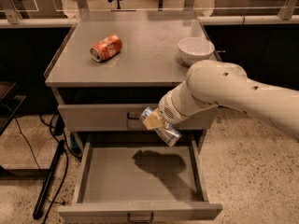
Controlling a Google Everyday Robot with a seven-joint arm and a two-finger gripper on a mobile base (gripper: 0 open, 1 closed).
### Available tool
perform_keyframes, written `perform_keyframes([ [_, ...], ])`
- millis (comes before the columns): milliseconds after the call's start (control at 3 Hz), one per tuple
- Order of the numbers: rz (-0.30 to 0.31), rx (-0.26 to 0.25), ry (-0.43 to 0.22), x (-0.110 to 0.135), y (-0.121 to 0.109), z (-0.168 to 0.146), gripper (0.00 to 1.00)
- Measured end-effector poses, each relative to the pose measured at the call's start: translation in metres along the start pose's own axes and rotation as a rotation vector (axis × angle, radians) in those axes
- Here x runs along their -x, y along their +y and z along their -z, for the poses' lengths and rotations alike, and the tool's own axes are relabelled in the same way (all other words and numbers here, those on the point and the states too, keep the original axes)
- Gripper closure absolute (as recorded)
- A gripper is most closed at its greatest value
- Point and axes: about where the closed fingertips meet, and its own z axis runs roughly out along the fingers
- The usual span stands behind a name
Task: Pick redbull can from middle drawer and place on counter
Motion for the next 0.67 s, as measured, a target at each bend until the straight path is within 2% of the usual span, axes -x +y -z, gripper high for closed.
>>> perform_keyframes([
  [333,-0.001,0.015,0.002,-0.005,0.007,0.001,1.00],
  [667,0.035,-0.014,-0.011,0.017,0.002,0.020,1.00],
])
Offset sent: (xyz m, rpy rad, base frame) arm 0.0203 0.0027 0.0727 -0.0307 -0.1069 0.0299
